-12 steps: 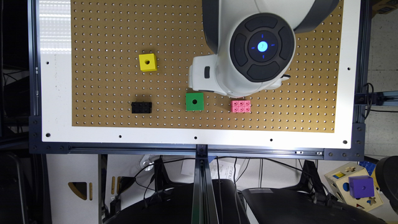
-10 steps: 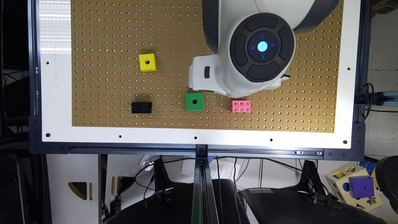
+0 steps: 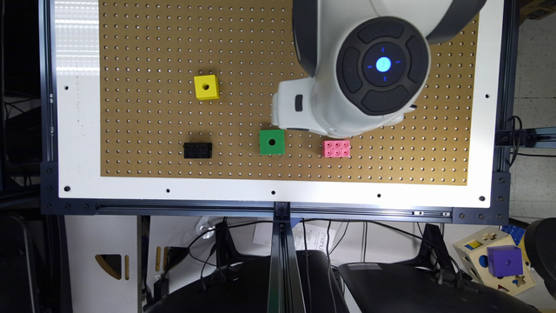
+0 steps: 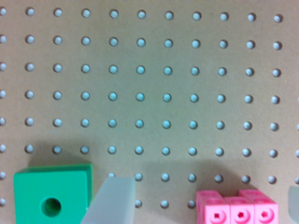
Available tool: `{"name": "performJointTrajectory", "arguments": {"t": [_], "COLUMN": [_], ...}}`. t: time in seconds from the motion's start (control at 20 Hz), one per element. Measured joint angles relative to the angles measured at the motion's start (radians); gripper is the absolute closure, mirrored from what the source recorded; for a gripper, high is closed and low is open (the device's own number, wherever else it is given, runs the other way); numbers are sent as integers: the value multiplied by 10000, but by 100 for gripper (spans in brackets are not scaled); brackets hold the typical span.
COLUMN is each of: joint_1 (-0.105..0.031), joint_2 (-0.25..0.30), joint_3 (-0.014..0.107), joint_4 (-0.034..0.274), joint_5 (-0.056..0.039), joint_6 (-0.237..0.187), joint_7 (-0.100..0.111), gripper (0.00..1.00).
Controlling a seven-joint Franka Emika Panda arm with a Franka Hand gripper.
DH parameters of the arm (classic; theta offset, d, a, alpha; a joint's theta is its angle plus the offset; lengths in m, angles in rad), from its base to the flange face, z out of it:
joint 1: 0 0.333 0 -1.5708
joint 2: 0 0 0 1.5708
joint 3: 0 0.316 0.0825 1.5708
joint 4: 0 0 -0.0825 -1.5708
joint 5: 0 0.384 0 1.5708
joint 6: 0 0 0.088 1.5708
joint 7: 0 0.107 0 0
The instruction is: Pick up pink block.
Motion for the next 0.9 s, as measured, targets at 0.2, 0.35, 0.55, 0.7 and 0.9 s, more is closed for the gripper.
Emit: {"name": "performJointTrajectory", "arguments": {"t": [0.2, 0.35, 0.55, 0.7, 0.9], "joint_1": [10, 9, 19, 27, 51], "joint_2": [457, 656, 1071, 1346, 1557], "joint_3": [34, 48, 177, 252, 264], "joint_4": [518, 703, 1020, 1310, 1420], "joint_5": [0, 0, -1, -5, -5], "joint_6": [-1, 0, 12, 11, 16], "joint_7": [10, 10, 104, 182, 202], "gripper": [0, 0, 0, 0, 0]}}
